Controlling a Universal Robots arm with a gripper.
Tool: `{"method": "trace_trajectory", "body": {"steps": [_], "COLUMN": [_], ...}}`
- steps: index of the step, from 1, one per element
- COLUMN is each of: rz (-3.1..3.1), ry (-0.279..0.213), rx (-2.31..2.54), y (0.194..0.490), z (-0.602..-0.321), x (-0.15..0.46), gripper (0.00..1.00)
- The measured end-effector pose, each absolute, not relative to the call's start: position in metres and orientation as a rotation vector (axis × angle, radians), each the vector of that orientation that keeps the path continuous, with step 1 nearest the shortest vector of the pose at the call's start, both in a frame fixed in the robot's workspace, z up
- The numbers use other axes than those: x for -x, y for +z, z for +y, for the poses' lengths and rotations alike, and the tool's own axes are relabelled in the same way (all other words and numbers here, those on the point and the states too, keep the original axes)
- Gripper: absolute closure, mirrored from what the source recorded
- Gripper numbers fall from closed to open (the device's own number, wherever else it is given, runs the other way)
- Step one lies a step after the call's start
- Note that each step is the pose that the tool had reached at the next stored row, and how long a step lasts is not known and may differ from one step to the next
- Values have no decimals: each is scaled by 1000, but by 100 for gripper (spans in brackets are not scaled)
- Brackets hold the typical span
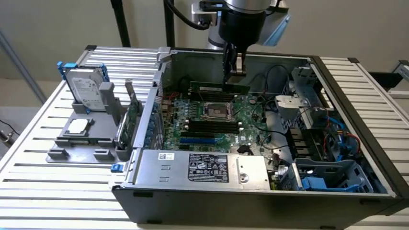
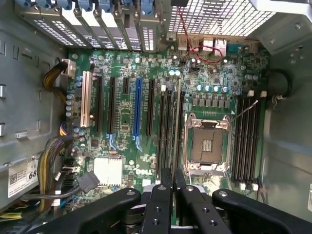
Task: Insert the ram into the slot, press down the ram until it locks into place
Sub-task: 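Insert the ram into the slot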
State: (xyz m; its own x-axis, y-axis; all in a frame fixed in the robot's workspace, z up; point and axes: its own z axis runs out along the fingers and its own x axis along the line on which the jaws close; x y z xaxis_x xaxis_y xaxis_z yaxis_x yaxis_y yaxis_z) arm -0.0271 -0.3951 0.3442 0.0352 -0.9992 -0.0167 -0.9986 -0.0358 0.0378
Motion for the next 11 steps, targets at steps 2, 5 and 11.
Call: {"method": "trace_trajectory", "body": {"steps": [2, 5, 11], "rz": [-2169, -2169, -2169], "ry": [-60, -60, -60], "rx": [-2250, -2251, -2250], "y": [341, 335, 324], "z": [-395, -395, -400], "x": [27, 27, 27], "gripper": [87, 87, 87]}}
